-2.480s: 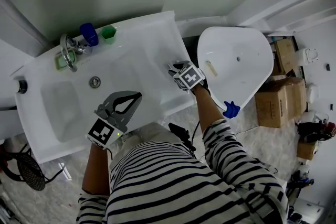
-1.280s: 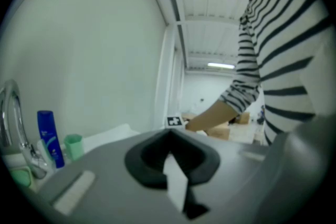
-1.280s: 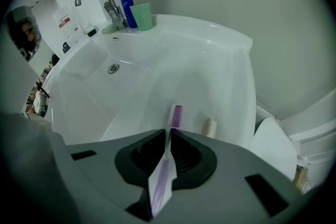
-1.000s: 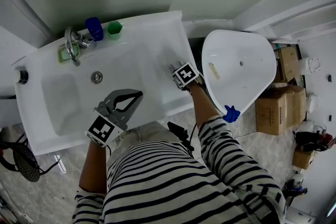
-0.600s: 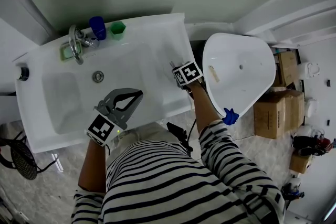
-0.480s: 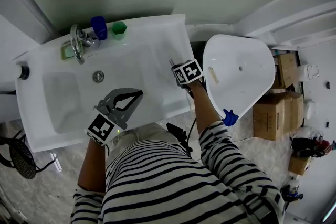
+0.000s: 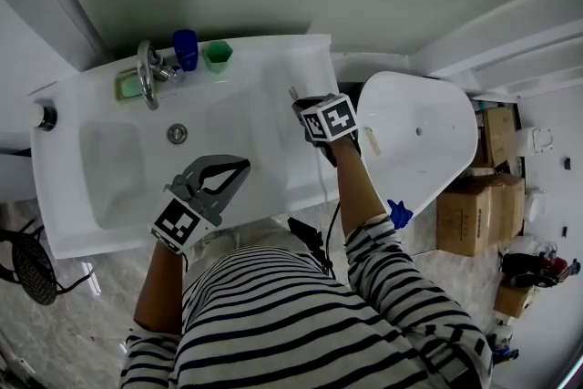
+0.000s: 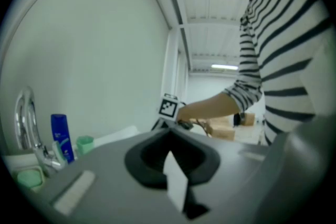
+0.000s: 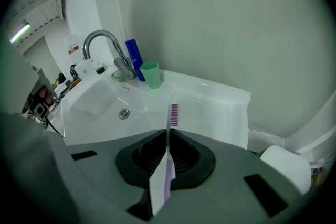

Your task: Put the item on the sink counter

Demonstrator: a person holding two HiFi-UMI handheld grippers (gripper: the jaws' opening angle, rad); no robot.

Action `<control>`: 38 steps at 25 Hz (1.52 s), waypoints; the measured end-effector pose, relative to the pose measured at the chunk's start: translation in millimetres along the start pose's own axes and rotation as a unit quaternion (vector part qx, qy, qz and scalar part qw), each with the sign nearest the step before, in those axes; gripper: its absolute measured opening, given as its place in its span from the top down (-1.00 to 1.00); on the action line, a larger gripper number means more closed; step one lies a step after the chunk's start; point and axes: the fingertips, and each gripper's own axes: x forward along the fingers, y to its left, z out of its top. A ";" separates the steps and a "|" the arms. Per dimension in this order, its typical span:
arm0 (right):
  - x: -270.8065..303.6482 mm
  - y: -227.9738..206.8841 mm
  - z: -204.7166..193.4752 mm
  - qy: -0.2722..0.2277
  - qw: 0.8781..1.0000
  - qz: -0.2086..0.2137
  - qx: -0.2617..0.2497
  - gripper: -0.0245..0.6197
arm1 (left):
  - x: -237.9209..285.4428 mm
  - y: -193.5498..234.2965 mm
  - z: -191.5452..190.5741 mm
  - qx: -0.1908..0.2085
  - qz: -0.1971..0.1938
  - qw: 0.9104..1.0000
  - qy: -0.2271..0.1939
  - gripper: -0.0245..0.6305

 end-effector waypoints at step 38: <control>-0.8 55.5 168.4 -0.195 0.977 0.080 -0.038 0.85 | -18.4 24.1 -14.4 -0.012 0.048 0.999 0.019 0.91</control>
